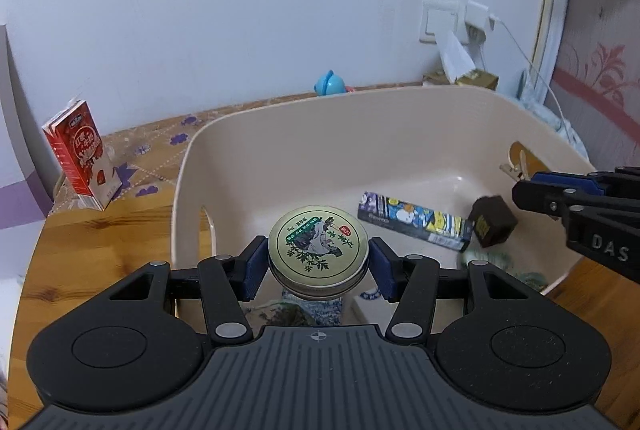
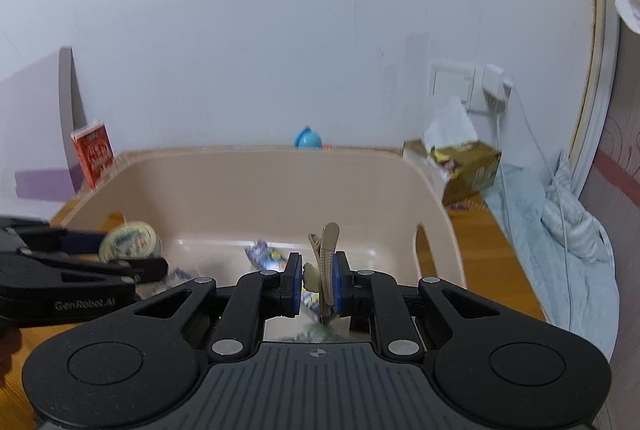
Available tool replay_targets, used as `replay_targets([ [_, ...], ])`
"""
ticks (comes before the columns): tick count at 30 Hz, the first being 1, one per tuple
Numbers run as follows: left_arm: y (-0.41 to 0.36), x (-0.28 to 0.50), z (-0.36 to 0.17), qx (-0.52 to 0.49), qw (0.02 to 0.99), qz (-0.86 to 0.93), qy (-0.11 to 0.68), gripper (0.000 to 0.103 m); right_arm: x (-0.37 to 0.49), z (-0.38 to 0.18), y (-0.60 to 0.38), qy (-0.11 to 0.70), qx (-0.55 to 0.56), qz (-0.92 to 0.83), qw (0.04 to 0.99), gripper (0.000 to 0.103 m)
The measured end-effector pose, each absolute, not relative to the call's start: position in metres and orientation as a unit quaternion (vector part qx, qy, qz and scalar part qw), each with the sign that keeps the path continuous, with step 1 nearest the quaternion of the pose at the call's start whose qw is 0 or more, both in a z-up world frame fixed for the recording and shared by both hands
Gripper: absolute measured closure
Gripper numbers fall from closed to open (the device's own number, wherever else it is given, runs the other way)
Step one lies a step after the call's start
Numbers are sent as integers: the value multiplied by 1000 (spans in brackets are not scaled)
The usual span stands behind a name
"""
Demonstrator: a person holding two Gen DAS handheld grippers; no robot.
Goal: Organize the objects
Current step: 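Carry both items over the basket and release them inside, then grasp the cartoon tissue pack with left gripper while right grasps the Hello Kitty box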
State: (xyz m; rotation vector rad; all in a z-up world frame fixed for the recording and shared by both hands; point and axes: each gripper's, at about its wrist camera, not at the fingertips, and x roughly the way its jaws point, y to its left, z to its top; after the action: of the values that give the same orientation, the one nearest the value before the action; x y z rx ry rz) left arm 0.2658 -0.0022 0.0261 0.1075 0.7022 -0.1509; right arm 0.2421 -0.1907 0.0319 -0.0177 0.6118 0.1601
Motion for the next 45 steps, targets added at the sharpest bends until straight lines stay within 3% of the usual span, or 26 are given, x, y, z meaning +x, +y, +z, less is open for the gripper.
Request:
replay_targets([
  [4,1,265,29,36,934,-79,348,47,242,30,-188,312,-12,75,947,85],
  [5,3,263,32,32,935,-79,343,46,241,33,-188,311,-11,74,947,80],
  [7,4,256,39,31,941,-71,330,28,238,37,-188,306,-7,74,949,69],
  [9,6,249,45,31,946,-65,317,20,233,41,-188,300,-7,76,951,58],
  [10,7,246,48,32,947,-64,313,18,230,43,-188,297,-10,76,952,55],
  [12,10,238,54,36,948,-63,308,17,222,47,-188,292,-13,76,953,39],
  [16,17,219,58,41,950,-59,303,16,201,54,-187,280,-9,82,956,22],
  [18,21,209,59,41,950,-59,303,16,191,55,-186,279,-8,87,956,7],
  [20,26,197,60,42,951,-60,302,16,180,54,-184,279,-8,88,956,1],
  [35,46,161,18,40,937,-49,344,13,158,-19,-157,362,-5,109,926,0],
  [45,54,171,-19,42,921,-35,387,13,166,-31,-145,371,-3,113,922,12],
])
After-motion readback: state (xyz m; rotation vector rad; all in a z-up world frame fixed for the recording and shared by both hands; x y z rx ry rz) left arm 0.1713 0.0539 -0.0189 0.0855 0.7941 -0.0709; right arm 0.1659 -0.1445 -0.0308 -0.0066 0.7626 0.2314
